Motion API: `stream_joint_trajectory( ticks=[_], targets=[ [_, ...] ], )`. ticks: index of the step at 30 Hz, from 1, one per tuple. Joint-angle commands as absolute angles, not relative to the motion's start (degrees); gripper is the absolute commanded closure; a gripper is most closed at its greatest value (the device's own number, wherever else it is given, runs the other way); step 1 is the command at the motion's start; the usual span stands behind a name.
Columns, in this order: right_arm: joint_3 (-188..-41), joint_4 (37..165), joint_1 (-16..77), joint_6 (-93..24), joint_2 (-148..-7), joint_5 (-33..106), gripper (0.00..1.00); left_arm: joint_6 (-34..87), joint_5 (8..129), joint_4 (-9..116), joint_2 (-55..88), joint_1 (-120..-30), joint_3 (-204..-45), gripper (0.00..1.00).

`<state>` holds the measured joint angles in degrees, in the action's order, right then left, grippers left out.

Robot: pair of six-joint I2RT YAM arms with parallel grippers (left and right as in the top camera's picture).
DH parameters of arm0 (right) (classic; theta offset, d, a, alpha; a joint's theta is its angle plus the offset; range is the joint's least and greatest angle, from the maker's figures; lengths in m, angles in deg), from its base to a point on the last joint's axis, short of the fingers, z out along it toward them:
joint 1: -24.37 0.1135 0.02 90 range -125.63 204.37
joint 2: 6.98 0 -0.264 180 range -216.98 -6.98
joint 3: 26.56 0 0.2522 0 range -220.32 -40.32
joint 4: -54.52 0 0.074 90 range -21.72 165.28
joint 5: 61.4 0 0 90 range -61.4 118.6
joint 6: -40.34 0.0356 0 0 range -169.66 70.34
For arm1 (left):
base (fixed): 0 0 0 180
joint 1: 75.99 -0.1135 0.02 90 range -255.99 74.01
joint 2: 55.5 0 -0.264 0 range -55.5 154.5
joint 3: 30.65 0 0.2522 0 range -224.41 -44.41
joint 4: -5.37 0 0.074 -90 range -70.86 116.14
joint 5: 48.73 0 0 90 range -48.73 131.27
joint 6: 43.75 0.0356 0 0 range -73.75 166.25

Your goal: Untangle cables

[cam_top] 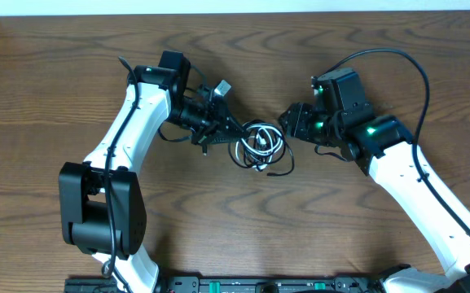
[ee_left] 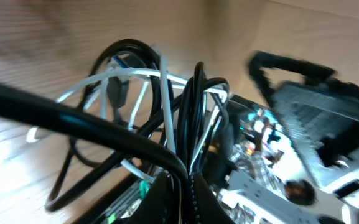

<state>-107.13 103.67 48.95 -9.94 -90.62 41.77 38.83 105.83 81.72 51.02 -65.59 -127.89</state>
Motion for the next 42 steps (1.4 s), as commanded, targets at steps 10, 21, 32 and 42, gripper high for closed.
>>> stream_joint_trajectory(
  ticks=[10,21,32,42],
  targets=[
    [-107.91,100.94,51.59,-9.87,-96.76,45.5,0.61,41.52,113.48,79.19,51.54,-65.66,-127.85,0.92],
    [-107.91,100.88,51.35,-9.89,-98.57,45.07,0.98,40.93,106.15,79.32,51.54,-65.66,-127.83,0.92],
    [-107.91,97.25,51.46,-14.57,-98.59,53.46,0.55,33.1,111.36,75.97,51.54,-65.66,-127.85,0.92],
    [-107.91,98.98,51.48,-14.97,-102.37,45.66,0.77,29.41,122.48,73.81,51.54,-65.66,-127.89,0.92]
  ],
)
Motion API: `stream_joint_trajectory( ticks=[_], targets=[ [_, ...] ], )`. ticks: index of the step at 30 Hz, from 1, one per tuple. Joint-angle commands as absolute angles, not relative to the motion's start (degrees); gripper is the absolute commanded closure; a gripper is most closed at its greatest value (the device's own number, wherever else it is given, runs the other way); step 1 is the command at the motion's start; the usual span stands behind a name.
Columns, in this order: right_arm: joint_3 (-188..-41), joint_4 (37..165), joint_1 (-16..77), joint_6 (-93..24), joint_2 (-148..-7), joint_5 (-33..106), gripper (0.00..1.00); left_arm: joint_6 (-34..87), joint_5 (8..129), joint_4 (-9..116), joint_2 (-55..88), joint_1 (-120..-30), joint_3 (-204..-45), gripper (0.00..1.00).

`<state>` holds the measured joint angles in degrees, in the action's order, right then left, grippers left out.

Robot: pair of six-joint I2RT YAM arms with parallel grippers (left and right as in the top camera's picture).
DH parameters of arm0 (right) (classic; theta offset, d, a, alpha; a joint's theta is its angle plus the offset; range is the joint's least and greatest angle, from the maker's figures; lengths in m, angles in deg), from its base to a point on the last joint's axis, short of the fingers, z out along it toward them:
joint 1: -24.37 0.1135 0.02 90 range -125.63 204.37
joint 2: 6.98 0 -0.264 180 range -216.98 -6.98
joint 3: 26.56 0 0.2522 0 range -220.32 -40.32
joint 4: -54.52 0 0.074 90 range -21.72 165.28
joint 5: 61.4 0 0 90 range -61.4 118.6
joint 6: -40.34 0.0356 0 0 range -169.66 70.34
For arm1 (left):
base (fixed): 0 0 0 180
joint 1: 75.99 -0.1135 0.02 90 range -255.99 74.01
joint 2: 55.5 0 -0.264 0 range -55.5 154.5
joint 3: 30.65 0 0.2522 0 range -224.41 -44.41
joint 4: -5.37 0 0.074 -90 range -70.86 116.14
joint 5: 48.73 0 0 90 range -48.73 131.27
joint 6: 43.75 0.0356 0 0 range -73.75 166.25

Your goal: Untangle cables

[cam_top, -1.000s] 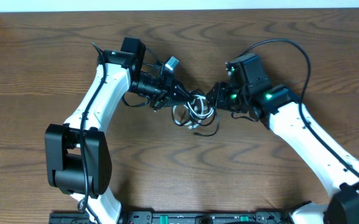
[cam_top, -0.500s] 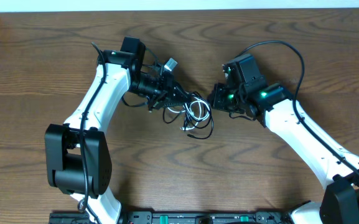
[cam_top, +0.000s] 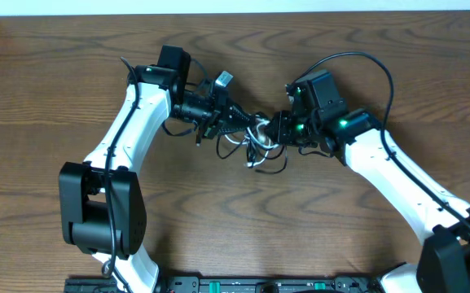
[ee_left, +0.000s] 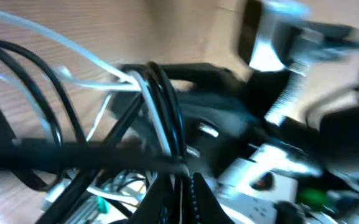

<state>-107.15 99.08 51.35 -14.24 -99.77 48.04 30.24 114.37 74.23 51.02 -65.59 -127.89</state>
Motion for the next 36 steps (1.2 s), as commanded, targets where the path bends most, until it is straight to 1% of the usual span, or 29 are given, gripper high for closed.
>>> stream_joint_trajectory(
  ticks=[1,2,3,5,7,8,9,10,12,14,17,23,24,25,26,28,30,34,35,36],
  targets=[
    [-107.91,98.84,51.46,-14.97,-103.03,45.68,0.83,29.43,122.94,73.81,51.54,-65.66,-127.89,0.92],
    [-107.91,98.84,51.46,-14.68,-103.56,45.66,0.92,29.45,122.9,73.83,51.54,-65.66,-127.89,0.92],
    [-107.91,98.89,51.46,-14.51,-103.8,45.66,0.98,29.67,122.87,73.83,51.54,-65.66,-127.89,0.92],
    [-107.91,98.91,51.35,-14.35,-103.88,45.66,0.98,29.65,121.67,73.81,51.54,-65.66,-127.89,0.92],
    [-107.93,99.0,51.13,-14.35,-103.45,46.2,0.98,29.63,116.34,73.83,51.54,-65.66,-127.89,0.92],
    [-107.93,99.08,50.96,-14.37,-103.07,46.88,0.98,29.61,110.5,73.92,51.54,-65.66,-127.89,0.92],
    [-107.93,99.26,50.45,-14.42,-101.63,48.74,0.99,28.27,97.39,75.56,51.54,-65.66,-127.89,0.92],
    [-107.93,99.48,50.15,-14.59,-100.58,49.59,0.99,26.33,90.92,77.13,51.54,-65.61,-127.89,0.92],
    [-107.93,100.51,49.51,-14.64,-97.98,50.14,0.99,23.11,80.73,79.86,51.54,-65.61,-127.89,0.92],
    [-107.93,101.53,48.99,-14.83,-94.88,49.48,0.99,21.43,74.42,81.53,51.54,-65.61,-127.89,0.92],
    [-107.93,102.45,48.66,-15.69,-90.75,49.46,0.99,20.82,70.53,82.4,51.54,-65.61,-127.89,0.92],
    [-107.93,102.17,48.84,-16.76,-84.69,54.33,0.99,20.84,70.55,82.29,51.54,-65.61,-127.89,0.91],
    [-107.93,101.88,48.81,-17.17,-84.08,55.34,0.99,20.84,70.53,82.29,51.54,-65.61,-127.89,0.87],
    [-107.93,101.47,48.77,-17.24,-83.45,56.34,0.99,20.84,70.53,82.31,51.54,-65.61,-127.89,0.8],
    [-107.93,100.68,48.77,-17.19,-82.62,56.89,0.99,20.86,70.53,82.31,51.54,-65.61,-127.89,0.67],
    [-107.93,99.19,48.77,-17.19,-81.55,57.52,0.99,20.86,70.53,82.31,51.54,-65.61,-127.89,0.6],
    [-107.93,98.01,48.62,-17.17,-80.47,57.5,0.99,20.86,70.53,82.31,51.54,-65.61,-127.89,0.5],
    [-107.93,97.4,48.31,-17.15,-78.35,58.07,0.99,21.08,70.55,82.36,51.54,-65.61,-127.89,0.24],
    [-107.93,97.18,48.31,-17.17,-78.03,58.86,0.99,21.1,70.55,82.36,51.54,-65.61,-127.89,0.2],
    [-107.93,96.22,48.29,-17.39,-77.59,61.0,0.99,21.08,70.64,82.36,51.54,-65.61,-127.89,0.18]
  ],
)
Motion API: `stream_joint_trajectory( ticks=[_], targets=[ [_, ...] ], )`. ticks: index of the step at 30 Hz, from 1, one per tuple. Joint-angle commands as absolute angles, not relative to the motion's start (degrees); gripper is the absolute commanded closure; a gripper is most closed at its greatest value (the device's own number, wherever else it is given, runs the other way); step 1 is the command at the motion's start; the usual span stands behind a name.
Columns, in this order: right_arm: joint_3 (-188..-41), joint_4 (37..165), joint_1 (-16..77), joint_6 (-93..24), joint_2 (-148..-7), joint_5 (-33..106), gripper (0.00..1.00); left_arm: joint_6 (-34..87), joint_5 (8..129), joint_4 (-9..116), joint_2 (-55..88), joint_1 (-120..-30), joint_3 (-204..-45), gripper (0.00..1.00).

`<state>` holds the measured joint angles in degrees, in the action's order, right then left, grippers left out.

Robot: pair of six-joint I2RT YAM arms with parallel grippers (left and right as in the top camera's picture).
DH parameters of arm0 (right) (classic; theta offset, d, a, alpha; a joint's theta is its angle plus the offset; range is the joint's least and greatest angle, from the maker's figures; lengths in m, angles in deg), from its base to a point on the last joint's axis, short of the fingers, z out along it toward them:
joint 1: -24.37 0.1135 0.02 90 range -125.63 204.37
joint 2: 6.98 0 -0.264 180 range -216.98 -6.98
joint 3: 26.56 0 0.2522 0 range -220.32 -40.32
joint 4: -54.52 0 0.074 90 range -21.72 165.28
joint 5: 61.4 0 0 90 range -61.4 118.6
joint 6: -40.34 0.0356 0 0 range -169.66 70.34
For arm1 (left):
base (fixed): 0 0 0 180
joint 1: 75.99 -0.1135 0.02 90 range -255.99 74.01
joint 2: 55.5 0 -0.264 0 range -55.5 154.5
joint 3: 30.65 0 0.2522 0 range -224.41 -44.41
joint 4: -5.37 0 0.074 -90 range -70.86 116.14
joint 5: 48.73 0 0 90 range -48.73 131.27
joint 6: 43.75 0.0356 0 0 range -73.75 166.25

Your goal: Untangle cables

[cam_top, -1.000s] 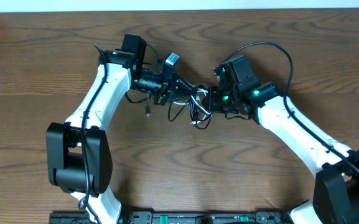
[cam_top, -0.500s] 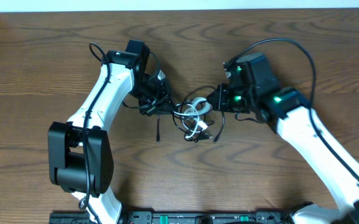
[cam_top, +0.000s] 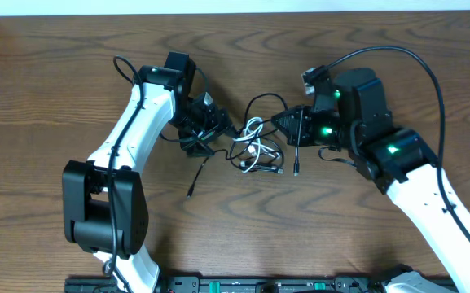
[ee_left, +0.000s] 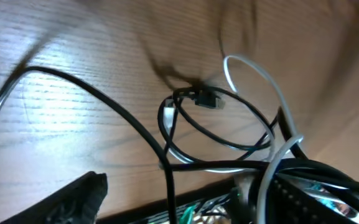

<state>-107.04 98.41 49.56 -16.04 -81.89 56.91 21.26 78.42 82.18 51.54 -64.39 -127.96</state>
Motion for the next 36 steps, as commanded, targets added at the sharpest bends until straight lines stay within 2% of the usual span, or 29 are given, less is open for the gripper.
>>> stream_joint_trajectory(
  ticks=[1,4,8,10,12,15,18,21,24,28,30,31,32,36],
  targets=[
    [-107.93,95.28,48.31,-18.16,-77.39,62.75,0.99,21.1,71.2,82.31,51.54,-65.61,-127.89,0.19],
    [-107.93,91.13,48.29,-20.19,-77.3,69.74,0.99,27.29,81.83,81.79,51.54,-65.88,-127.89,0.19],
    [-107.93,82.87,47.26,-20.15,-77.3,85.59,0.99,38.39,105.04,81.66,51.54,-67.73,-127.89,0.19],
    [-107.93,78.8,46.48,-19.4,-77.3,91.03,0.99,38.92,108.21,81.64,51.54,-68.78,-127.89,0.19],
    [-107.93,77.47,45.58,-18.79,-77.3,91.66,0.99,38.9,106.09,81.64,51.54,-69.99,-127.89,0.25],
    [-107.93,80.33,44.11,-18.11,-77.33,86.55,0.99,36.86,94.7,82.05,51.54,-71.03,-127.89,0.55],
    [-107.93,86.32,42.58,-16.15,-77.33,77.04,0.98,26.48,75.86,84.87,51.54,-71.1,-127.89,0.63],
    [-107.93,93.29,41.54,-13.28,-77.33,65.57,0.99,20.62,67.16,87.58,51.54,-71.1,-127.89,0.65],
    [-107.93,97.45,41.45,-13.19,-77.37,58.25,0.98,20.62,67.55,87.43,51.54,-71.1,-127.89,0.73],
    [-107.93,102.28,41.45,-9.83,-77.37,49.09,0.98,20.54,67.55,86.79,51.54,-71.1,-127.89,0.74],
    [-107.93,103.63,41.45,-9.87,-77.37,46.84,0.93,19.95,68.08,86.84,51.54,-71.08,-127.89,0.74],
    [-107.93,104.22,41.45,-9.89,-77.39,45.98,0.92,20.03,69.85,86.88,51.54,-71.03,-127.89,0.8],
    [-107.93,104.7,41.45,-9.94,-77.39,45.52,0.88,21.02,73.5,87.03,51.54,-71.03,-127.89,0.92],
    [-107.91,105.42,41.6,-12.28,-77.44,45.22,0.76,34.35,94.15,85.24,51.46,-71.06,-127.89,0.93]
  ],
)
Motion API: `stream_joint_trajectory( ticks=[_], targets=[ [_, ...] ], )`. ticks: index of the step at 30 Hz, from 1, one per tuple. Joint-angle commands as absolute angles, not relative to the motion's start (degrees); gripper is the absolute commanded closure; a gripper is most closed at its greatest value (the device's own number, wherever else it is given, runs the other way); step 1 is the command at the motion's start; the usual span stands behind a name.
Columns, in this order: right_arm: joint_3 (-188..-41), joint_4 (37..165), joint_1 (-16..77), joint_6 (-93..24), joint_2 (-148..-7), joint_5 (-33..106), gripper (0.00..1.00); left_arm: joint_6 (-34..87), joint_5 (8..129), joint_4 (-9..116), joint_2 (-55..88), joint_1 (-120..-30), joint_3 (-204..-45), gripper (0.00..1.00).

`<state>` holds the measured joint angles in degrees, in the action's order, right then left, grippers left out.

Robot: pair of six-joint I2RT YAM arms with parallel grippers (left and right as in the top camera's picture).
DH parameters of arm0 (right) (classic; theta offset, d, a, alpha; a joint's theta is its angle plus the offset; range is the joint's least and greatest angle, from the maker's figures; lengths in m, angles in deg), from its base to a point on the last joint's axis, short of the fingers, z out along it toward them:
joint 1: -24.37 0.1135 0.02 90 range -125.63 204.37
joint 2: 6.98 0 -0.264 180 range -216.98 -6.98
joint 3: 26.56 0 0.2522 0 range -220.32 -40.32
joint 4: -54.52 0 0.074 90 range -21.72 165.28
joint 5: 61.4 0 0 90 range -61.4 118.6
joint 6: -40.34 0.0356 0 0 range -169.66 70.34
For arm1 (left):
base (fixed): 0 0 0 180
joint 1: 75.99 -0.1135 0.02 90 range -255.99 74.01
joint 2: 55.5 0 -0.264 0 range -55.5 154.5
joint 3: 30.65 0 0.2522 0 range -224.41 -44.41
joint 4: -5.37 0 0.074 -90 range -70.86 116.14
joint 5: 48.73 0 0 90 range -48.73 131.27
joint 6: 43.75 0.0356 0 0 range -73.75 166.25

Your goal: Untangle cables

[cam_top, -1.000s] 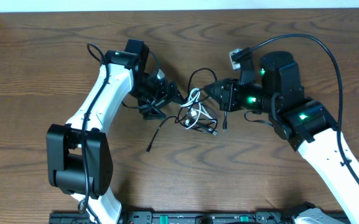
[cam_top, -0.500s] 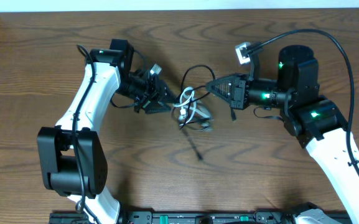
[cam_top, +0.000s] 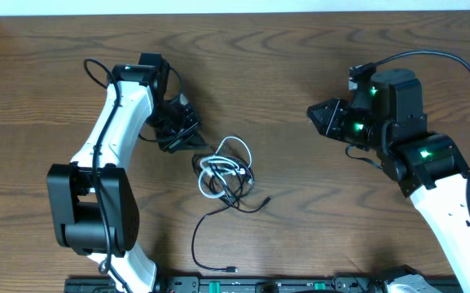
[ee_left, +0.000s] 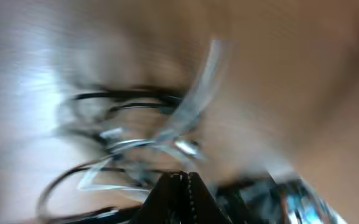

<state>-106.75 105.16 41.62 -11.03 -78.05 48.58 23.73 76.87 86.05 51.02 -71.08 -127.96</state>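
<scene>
A tangle of black and white cables [cam_top: 226, 172] lies at mid-table, with one black tail [cam_top: 204, 244] trailing toward the front edge. My left gripper [cam_top: 194, 145] sits at the tangle's upper left. In the blurred left wrist view its fingertips [ee_left: 184, 182] are pressed together, shut on a black strand of the cables [ee_left: 135, 146] just beyond them. My right gripper [cam_top: 318, 115] hangs well to the right of the tangle, its fingers spread and nothing in them.
The wooden table [cam_top: 55, 203] stretches around the tangle. The right arm's own black lead [cam_top: 430, 57] loops above its wrist. A dark rail [cam_top: 259, 285] runs along the front edge.
The right gripper has let go of its black cable and pulled back to the right. The left arm and the tangle have moved left and toward the front, and the tangle lies looser.
Both grippers first flanked the coiled tangle, the left one shut on it. Then they met over it. Then they stood apart with black cables drawn out of the coil, the right holding one. Now only the left remains at the tangle.
</scene>
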Motion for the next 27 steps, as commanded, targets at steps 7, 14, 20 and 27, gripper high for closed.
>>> stream_joint_trajectory(
  ticks=[7,14,20,27],
  targets=[
    [-107.91,107.02,41.71,-14.18,-78.49,45.2,0.45,30.87,87.73,83.36,51.32,-70.73,-127.89,0.92],
    [-107.91,106.84,41.71,-14.16,-80.71,45.24,0.43,21.91,63.4,90.73,51.32,-65.94,-127.87,0.36],
    [-107.91,106.91,41.71,-14.16,-82.97,45.72,0.41,19.07,58.62,90.92,51.32,-61.66,-127.87,0.05],
    [-107.91,107.28,41.71,-15.34,-84.61,45.33,0.39,15.27,57.3,92.87,51.35,-58.73,-127.87,0.12]
  ],
)
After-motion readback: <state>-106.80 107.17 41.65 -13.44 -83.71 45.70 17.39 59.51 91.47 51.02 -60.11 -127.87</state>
